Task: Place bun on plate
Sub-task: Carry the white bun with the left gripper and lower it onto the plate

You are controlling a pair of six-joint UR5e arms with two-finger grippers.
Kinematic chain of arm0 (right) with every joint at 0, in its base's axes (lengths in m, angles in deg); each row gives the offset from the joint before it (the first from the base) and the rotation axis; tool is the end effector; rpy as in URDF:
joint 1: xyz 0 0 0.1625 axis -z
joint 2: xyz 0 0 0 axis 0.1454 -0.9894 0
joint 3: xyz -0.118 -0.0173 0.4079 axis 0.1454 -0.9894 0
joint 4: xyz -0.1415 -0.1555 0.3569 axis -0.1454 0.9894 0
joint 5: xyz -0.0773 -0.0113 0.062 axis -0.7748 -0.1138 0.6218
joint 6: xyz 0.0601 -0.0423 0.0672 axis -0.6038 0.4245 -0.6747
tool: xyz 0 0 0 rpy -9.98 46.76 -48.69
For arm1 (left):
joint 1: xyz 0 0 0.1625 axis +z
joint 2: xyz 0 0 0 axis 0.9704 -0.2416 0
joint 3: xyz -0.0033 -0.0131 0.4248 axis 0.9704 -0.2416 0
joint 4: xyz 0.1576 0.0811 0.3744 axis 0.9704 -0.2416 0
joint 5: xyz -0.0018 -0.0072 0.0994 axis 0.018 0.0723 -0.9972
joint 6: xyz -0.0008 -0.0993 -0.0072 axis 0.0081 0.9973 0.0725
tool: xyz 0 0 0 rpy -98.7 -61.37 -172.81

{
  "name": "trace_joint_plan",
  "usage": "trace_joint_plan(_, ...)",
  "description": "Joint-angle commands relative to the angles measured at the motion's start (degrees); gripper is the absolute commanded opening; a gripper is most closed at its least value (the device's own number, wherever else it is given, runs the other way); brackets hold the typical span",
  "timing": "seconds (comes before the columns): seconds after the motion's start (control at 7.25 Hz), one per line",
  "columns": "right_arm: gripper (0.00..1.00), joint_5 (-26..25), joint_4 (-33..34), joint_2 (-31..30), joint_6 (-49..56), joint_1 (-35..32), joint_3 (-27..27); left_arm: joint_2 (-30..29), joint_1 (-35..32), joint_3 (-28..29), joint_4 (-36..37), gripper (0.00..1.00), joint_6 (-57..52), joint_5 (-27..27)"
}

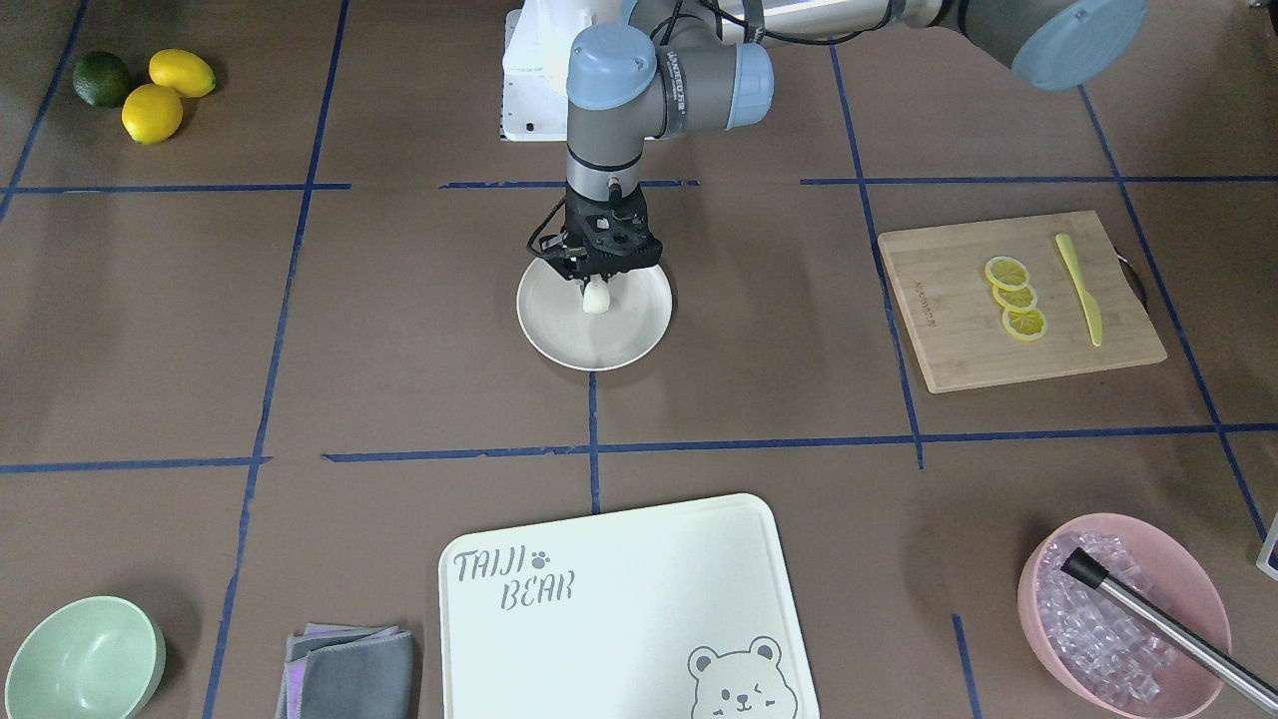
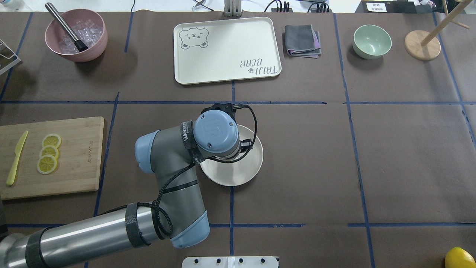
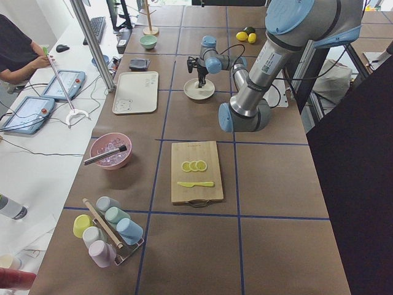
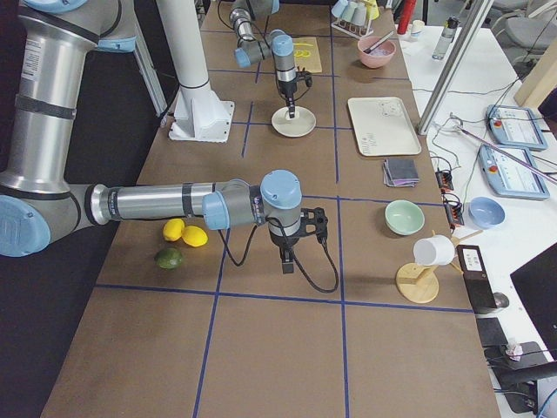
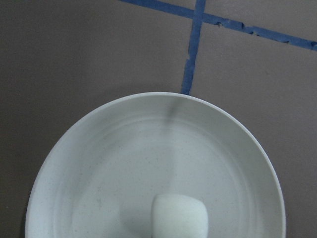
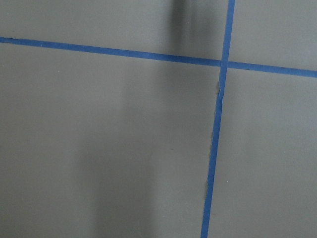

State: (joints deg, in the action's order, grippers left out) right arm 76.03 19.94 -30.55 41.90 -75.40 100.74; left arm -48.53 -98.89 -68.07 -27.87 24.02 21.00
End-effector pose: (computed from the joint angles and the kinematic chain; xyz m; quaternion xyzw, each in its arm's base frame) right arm 0.0185 -0.4026 0.5903 0.0524 -0.3928 -0.0397 0.9173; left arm 0.6272 -0.3951 0.1685 0.0381 0.4257 -0.1259 0.8953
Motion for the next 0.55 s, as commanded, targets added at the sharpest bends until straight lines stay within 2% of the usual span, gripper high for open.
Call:
trace_joint_plan(0.0,1.00,0.55,0.00,-0.07,0.00,0.00,0.05,-0.39,0.29,2.03,-0.32,0.28,0.16,-0.23)
trace_joint_plan(0.28,1.00,0.55,0.00,-0.07,0.00,0.00,0.05,-0.57,0.55,2.65,-0.41,0.29,0.16,-0.23)
trace_joint_plan(0.41,1.00,0.55,0.00,0.02,0.00,0.00,0.05,-0.48,0.55,2.65,-0.41,0.33,-0.01,-0.23)
